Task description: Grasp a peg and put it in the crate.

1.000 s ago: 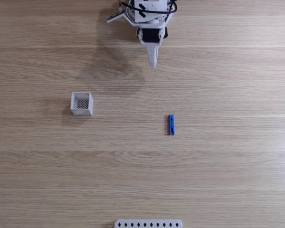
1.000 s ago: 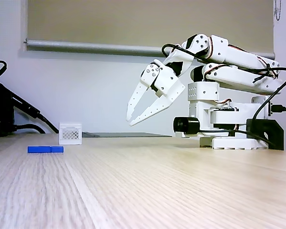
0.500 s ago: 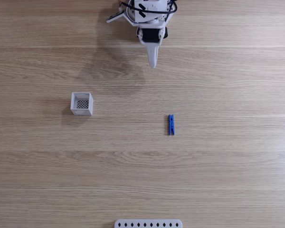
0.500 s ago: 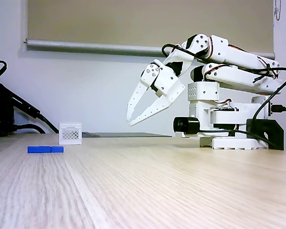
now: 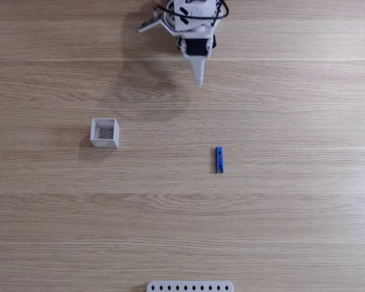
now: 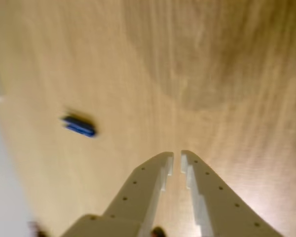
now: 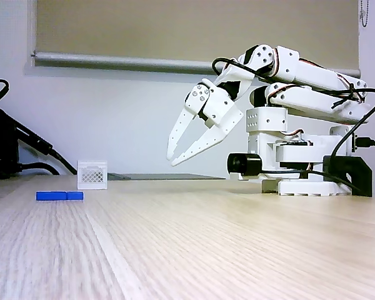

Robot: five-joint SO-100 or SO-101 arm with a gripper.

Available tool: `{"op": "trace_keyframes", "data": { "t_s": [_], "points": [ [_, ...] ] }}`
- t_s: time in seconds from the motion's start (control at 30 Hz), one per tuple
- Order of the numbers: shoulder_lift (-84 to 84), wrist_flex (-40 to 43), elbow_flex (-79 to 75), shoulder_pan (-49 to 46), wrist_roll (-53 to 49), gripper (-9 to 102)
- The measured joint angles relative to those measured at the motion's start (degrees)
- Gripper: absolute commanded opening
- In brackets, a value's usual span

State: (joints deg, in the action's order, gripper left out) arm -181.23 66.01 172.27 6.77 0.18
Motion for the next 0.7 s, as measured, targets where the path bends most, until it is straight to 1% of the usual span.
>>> {"op": "trace_keyframes", "data": {
  "t_s": [0.13,0.37,0.5,0.6,0.7],
  "points": [
    [12.7,0.0,-8.2,1.4,-12.4,-1],
    [41.8,0.0,-28.9,1.5,-41.3,-1],
    [56.3,0.0,-41.0,1.5,-56.2,-1],
    [64.9,0.0,-49.6,2.3,-65.1,-1],
    [72.5,0.0,-57.4,2.9,-71.1,-1]
  ]
}}
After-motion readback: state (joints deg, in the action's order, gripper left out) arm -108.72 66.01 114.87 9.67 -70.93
